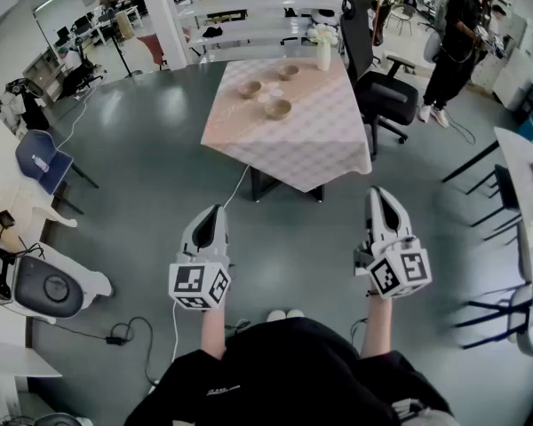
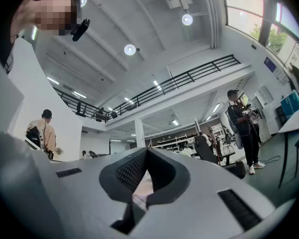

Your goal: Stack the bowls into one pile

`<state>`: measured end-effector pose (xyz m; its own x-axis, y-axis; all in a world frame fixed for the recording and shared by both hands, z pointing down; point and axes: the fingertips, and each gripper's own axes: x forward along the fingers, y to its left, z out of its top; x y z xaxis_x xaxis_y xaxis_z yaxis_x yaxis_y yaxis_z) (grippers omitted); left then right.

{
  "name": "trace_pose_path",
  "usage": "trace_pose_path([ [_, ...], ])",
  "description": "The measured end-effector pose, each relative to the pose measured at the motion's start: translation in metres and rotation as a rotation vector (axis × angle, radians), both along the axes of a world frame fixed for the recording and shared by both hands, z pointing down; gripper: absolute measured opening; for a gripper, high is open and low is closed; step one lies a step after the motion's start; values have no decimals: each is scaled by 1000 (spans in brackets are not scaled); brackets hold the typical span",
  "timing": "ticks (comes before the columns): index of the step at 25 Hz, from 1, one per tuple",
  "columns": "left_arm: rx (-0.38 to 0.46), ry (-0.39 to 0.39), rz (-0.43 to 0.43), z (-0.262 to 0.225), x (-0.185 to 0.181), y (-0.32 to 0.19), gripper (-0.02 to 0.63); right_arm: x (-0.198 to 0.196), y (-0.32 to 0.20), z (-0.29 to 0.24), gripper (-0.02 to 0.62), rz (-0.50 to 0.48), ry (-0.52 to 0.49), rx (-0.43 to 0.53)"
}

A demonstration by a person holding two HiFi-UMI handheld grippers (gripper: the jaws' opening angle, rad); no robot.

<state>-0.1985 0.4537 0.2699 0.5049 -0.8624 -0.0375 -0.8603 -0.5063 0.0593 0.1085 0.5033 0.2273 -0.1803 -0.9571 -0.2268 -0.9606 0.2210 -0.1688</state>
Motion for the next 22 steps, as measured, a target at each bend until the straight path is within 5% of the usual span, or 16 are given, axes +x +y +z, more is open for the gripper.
trace_pose_path([
  [22,-74,-32,26,30,29,-14,-3,4,-35,34,-9,-26,-29,-63],
])
